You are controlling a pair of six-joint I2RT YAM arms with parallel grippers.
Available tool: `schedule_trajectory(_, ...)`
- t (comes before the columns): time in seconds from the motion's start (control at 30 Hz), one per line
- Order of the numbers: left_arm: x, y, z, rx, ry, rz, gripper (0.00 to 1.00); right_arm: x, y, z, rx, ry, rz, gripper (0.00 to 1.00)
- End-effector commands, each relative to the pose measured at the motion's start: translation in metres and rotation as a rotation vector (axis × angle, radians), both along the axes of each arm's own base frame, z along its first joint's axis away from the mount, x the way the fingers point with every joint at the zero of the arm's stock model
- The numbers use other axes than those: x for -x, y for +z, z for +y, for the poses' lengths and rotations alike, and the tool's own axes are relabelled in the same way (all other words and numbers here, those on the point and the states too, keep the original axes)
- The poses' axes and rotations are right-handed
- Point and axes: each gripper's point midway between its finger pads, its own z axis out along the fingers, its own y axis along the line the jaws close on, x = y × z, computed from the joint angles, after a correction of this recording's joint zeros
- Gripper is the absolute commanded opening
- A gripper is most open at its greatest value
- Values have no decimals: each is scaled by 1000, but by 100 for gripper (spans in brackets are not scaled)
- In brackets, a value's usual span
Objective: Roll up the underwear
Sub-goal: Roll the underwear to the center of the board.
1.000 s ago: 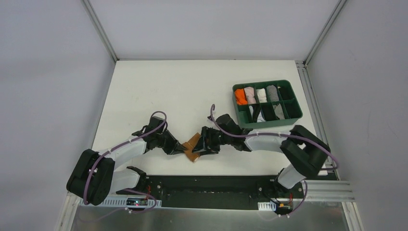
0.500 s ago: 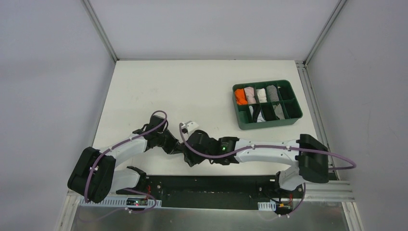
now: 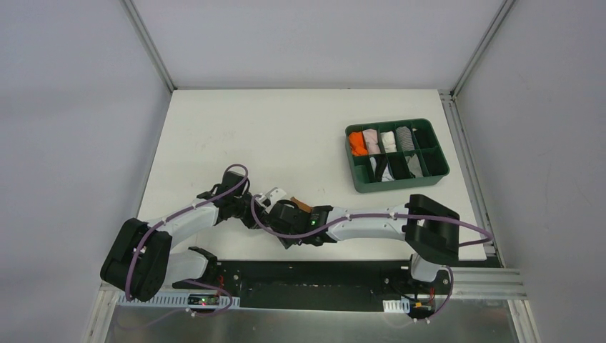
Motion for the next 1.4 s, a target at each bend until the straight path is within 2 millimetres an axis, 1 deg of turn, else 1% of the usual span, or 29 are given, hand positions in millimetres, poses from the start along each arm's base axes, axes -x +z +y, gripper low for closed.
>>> schedule_trajectory(0.0,15,-21,21,-124,21,69,0,-7,17,14,-39,8,-55,50)
schedule_trajectory(0.27,13,-20,21,-124,19,63,0,2,47,22,-110,25,-127,50)
schedule_trajectory(0.37,14,-20,21,-123,18,66,0,1,48,25,-110,29,-134,50)
schedule_trajectory(0.6,15,-21,22,-124,21,67,0,1,38,28,-83,31,-133,51)
schedule_trajectory(0.77,15,-22,22,-126,21,71,0,1,45,28,-96,26,-152,52)
schedule_trajectory(0.87,14,-20,21,-121,20,68,0,0,38,26,-68,29,-155,52)
schedule_trajectory(0.93,14,-20,21,-120,21,66,0,1,29,26,-46,36,-150,52)
schedule_trajectory(1.07,14,-18,21,-116,23,62,0,0,3,25,13,47,-145,52)
schedule_trajectory(1.23,14,-16,20,-111,22,61,0,-4,-26,18,84,37,-160,51)
schedule_trajectory(1.37,14,-15,19,-110,18,59,0,-9,-35,10,137,9,-197,49)
